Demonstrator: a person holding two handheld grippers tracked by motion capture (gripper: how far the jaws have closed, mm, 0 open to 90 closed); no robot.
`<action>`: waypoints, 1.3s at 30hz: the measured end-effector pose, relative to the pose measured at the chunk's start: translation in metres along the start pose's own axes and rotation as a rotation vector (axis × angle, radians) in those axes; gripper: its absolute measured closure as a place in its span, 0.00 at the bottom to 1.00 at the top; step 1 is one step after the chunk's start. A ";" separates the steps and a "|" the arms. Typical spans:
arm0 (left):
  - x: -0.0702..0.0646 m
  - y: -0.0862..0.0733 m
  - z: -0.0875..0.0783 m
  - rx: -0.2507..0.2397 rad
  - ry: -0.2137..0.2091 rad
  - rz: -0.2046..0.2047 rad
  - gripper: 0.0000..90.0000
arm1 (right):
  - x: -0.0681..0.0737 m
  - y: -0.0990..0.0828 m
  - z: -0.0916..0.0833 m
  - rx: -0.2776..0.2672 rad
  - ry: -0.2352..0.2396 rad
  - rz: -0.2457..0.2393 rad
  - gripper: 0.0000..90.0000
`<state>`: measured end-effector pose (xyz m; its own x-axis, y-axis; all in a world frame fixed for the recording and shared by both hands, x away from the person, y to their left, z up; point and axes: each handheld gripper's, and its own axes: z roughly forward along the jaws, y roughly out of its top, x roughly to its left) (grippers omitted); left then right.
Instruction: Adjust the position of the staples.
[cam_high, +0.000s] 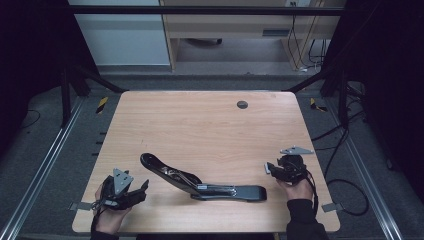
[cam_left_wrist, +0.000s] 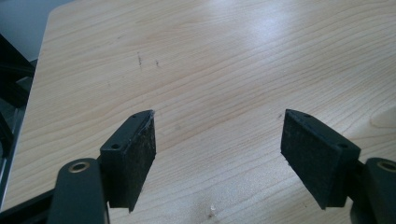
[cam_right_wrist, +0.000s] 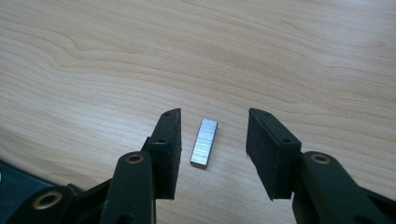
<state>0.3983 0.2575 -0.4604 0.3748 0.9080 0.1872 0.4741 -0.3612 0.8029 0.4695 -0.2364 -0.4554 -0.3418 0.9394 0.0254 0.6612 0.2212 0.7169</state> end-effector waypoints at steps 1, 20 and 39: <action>0.000 0.000 0.000 0.000 0.000 0.000 0.29 | 0.000 0.001 0.001 0.006 -0.002 -0.002 0.62; -0.001 0.000 0.004 0.022 0.007 0.015 0.29 | 0.004 0.006 0.035 0.122 -0.028 -0.024 0.76; -0.002 0.000 0.003 0.031 0.000 0.023 0.30 | 0.004 0.005 0.034 0.165 0.008 -0.073 0.86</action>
<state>0.4001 0.2550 -0.4629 0.3864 0.8991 0.2055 0.4899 -0.3889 0.7802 0.4943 -0.2230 -0.4758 -0.3979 0.9173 -0.0167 0.7345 0.3295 0.5933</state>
